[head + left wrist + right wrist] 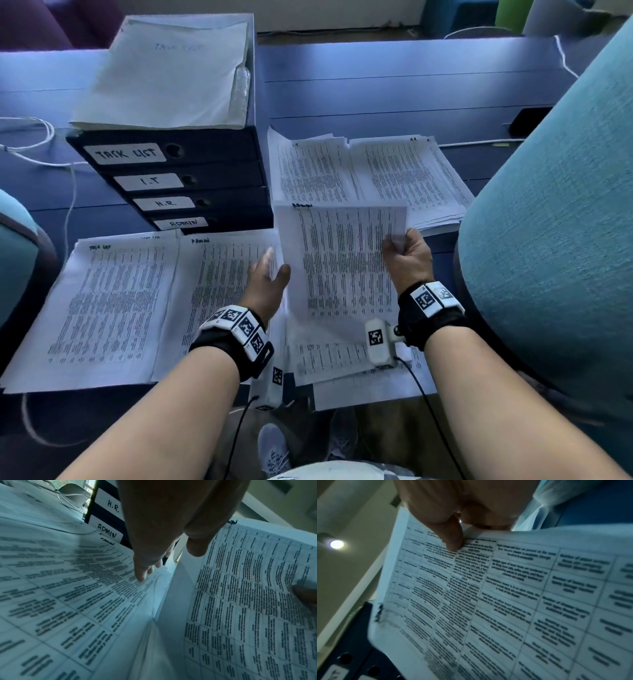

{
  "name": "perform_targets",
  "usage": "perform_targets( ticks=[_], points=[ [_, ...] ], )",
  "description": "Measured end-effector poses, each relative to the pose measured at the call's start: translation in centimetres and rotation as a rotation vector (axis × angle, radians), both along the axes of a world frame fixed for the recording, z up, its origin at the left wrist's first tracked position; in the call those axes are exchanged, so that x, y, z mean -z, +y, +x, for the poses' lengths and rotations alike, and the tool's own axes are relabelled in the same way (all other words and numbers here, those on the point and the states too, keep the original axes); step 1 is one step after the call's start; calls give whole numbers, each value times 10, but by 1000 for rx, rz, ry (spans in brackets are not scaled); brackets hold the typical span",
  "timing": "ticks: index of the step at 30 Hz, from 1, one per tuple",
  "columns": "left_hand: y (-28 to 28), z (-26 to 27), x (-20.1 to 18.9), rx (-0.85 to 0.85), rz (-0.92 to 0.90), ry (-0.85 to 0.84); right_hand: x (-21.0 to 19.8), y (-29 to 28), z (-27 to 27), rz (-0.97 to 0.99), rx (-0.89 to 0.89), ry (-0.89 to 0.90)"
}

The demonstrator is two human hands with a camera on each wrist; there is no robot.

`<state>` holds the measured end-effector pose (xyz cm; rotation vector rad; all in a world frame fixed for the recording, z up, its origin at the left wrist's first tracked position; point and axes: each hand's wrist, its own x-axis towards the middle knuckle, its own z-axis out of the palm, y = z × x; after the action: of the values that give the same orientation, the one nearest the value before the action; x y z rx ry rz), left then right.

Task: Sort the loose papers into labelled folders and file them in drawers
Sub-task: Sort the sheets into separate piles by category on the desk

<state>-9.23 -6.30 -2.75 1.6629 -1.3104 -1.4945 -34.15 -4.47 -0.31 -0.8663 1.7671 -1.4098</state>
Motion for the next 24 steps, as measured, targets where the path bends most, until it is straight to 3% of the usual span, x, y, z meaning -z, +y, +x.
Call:
perform_targets(
  ticks=[6,12,15,20,24],
  points=[
    [7,29,-13,-25,-3,-66,-19,-8,40,-63,-90,34],
    [12,71,-6,-161,-9,5,-30,-12,83,-142,-201,28],
    [13,92,-18,-252,33,93,-22,-13,102,1,-313,124],
    [11,141,-10,-324,17,-70,-4,7,142,364,-579,243],
    [15,165,-10,-292,58,-128,18,17,172,433,-549,360]
  ],
)
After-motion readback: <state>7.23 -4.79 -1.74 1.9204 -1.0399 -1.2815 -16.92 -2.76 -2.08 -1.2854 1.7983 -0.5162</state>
